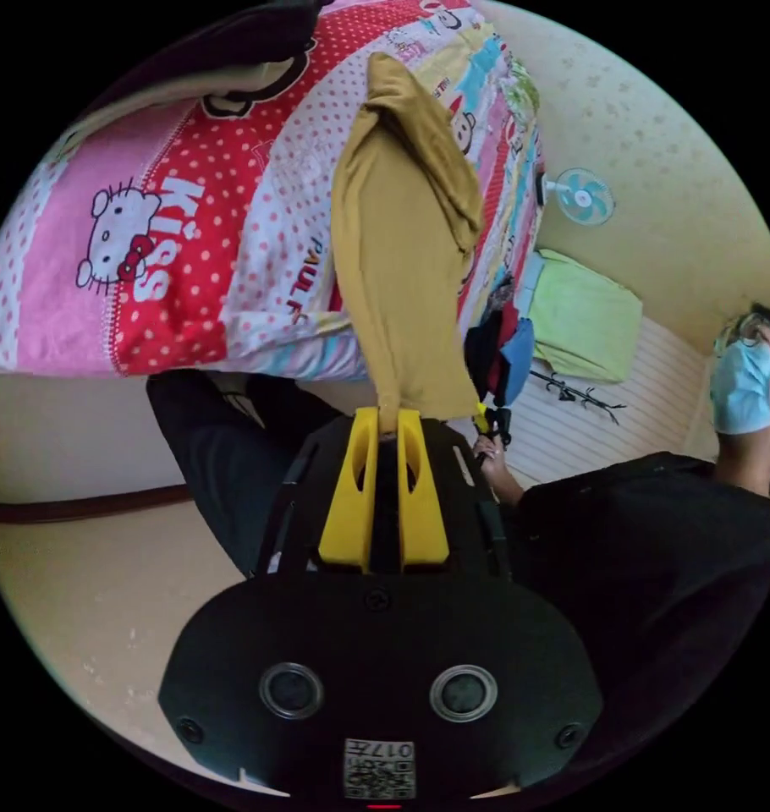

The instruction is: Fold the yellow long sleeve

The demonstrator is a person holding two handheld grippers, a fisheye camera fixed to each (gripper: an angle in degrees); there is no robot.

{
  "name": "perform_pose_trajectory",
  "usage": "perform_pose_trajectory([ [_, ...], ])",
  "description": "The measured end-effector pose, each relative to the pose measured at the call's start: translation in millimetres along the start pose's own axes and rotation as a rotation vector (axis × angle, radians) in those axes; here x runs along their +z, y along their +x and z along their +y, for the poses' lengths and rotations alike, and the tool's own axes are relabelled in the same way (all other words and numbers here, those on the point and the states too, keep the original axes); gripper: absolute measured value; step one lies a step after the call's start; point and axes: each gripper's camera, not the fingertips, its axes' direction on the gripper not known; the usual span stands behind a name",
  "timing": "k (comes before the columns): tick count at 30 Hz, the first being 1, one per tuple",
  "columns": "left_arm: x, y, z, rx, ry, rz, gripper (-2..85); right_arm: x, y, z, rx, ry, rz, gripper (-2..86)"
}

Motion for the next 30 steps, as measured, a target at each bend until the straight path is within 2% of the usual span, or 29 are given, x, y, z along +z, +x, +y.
perform_pose_trajectory([
  [3, -28.3, 17.9, -51.6, 0.123, 0.202, 0.132, 4.4, 8.5, -28.4, -52.8, -0.276, 0.128, -0.186, 3.1],
  [5, -44.2, 32.7, -105.4, 0.226, 0.289, 0.151, 4.5, 34.4, -40.2, -122.7, -0.436, 0.183, -0.288, 3.2],
  [7, -62.9, 57.3, -183.2, 0.351, 0.391, 0.05, 4.8, 57.8, -41.9, -186.6, -0.479, 0.219, -0.365, 3.4],
  [9, -68.5, 67.3, -242.8, 0.363, 0.449, -0.092, 6.4, 79.4, -41.8, -244.6, -0.466, 0.259, -0.363, 3.8],
  [11, -68.5, 68.9, -287.9, 0.325, 0.474, -0.215, 9.1, 103.9, -57.4, -292.4, -0.387, 0.334, -0.062, 4.0],
  [13, -68.5, 56.4, -309.0, 0.221, 0.526, -0.244, 11.1, 121.0, -76.4, -302.7, -0.371, 0.383, 0.079, 3.9],
  [15, -58.2, 39.2, -304.2, 0.136, 0.525, -0.282, 12.8, 143.2, -95.3, -302.1, -0.403, 0.353, 0.199, 3.2],
  [18, -22.3, -1.9, -276.4, -0.024, 0.462, -0.393, 15.5, 190.7, -99.7, -291.2, -0.455, 0.205, 0.489, 2.1],
  [20, 7.2, -32.0, -259.9, -0.103, 0.397, -0.359, 16.5, 227.5, -74.8, -282.9, -0.466, 0.024, 0.81, 1.4],
  [22, 44.1, -60.2, -247.9, -0.141, 0.342, -0.303, 14.9, 240.6, -54.2, -270.5, -0.514, -0.043, 1.016, 1.0],
  [24, 44.0, -58.9, -240.7, -0.169, 0.435, -0.335, 10.8, 230.9, -54.9, -258.2, -0.54, 0.024, 1.029, 0.7],
  [25, 44.8, -53.6, -244.5, -0.165, 0.461, -0.3, 6.8, 220.7, -58.6, -256.3, -0.483, 0.061, 1.021, 0.6],
  [27, 51.5, -36.1, -258.3, -0.129, 0.441, -0.198, 4.4, 198.1, -65.5, -248.9, -0.391, 0.174, 0.981, 0.4],
  [29, 58.6, 5.4, -266.3, -0.028, 0.463, -0.14, 4.1, 164.6, -69.9, -228.4, -0.349, 0.293, 0.841, 0.4],
  [30, 65.5, 48.9, -267.5, 0.096, 0.49, -0.156, 4.1, 156.3, -68.7, -222.8, -0.334, 0.313, 0.796, 0.5],
])
